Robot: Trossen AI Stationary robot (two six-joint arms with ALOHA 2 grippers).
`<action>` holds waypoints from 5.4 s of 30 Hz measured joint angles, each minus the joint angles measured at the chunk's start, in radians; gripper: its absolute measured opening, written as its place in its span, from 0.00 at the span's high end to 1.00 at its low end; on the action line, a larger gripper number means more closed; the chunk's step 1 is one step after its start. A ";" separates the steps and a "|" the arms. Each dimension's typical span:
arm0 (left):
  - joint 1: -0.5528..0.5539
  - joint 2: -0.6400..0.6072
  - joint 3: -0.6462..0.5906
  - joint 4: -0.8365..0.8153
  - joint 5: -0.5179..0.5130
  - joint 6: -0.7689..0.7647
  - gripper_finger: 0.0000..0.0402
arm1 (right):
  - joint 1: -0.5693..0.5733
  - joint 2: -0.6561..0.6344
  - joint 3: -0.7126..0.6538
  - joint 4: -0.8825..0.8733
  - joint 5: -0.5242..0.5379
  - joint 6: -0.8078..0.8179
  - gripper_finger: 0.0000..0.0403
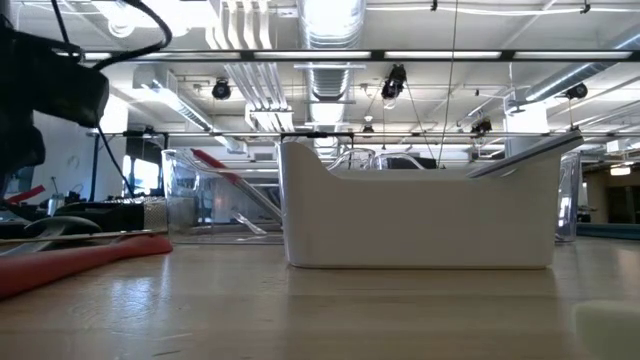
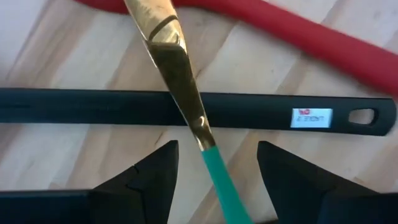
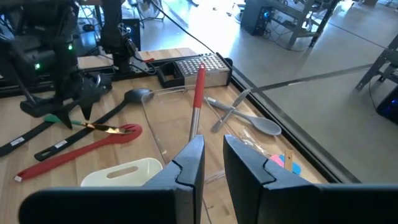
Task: Pick & Place Kitchen Items
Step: Put the green table knife into the white bin
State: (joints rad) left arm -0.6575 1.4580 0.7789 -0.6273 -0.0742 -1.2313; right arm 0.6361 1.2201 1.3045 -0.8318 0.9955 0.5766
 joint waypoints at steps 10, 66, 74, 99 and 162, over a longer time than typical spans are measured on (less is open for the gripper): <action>0.000 0.117 0.004 -0.010 0.008 -0.018 0.55 | 0.000 0.000 0.000 0.005 -0.001 0.000 0.87; 0.683 -0.331 -0.059 1.314 0.445 1.288 0.91 | -0.096 0.222 -0.002 0.440 0.090 -0.123 0.87; 0.750 -0.133 0.092 1.396 0.664 1.230 0.91 | -0.129 0.222 -0.002 0.610 -0.054 -0.279 0.79; 0.761 0.137 0.403 1.394 0.833 1.204 0.91 | -0.169 0.223 -0.001 0.638 -0.144 -0.317 0.61; 0.966 -0.366 0.409 0.286 0.411 1.389 0.49 | -0.414 0.562 0.272 -0.321 -1.420 0.274 0.92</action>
State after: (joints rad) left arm 0.3084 1.0925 1.1881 -0.3412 0.3367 0.1574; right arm 0.2226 1.7820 1.5760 -1.1527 -0.4242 0.8503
